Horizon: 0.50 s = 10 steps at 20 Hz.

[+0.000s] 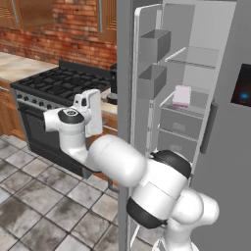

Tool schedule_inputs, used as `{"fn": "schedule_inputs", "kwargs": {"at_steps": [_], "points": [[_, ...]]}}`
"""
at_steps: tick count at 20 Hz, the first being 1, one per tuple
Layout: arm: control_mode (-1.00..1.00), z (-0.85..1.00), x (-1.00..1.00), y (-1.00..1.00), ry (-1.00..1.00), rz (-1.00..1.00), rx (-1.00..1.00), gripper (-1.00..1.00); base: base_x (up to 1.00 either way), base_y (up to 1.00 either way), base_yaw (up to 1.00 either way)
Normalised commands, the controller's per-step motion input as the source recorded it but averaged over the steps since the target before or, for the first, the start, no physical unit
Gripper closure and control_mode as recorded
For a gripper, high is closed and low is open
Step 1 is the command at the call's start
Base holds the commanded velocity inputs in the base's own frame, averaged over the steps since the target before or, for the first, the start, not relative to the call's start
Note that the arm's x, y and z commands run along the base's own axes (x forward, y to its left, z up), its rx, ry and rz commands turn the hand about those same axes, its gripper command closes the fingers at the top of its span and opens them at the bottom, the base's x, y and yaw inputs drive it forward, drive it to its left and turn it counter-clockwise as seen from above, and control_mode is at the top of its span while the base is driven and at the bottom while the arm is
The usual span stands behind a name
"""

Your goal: The ice cube tray has been filled with water. Take the tray and place it in the freezer to make ice. Close the freezer door after placing the tray.

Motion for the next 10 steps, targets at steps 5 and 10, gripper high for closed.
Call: {"fn": "schedule_inputs", "kwargs": {"at_steps": [5, 10], "points": [[-1.0, 0.0, 0.0, -0.21, 0.0, 0.0, 0.0, -1.0, 0.0, 0.0, 0.0], [-1.0, 0.0, 0.06, -0.29, 0.0, 0.0, 0.0, -1.0, 0.0, 0.0, 0.0]]}}
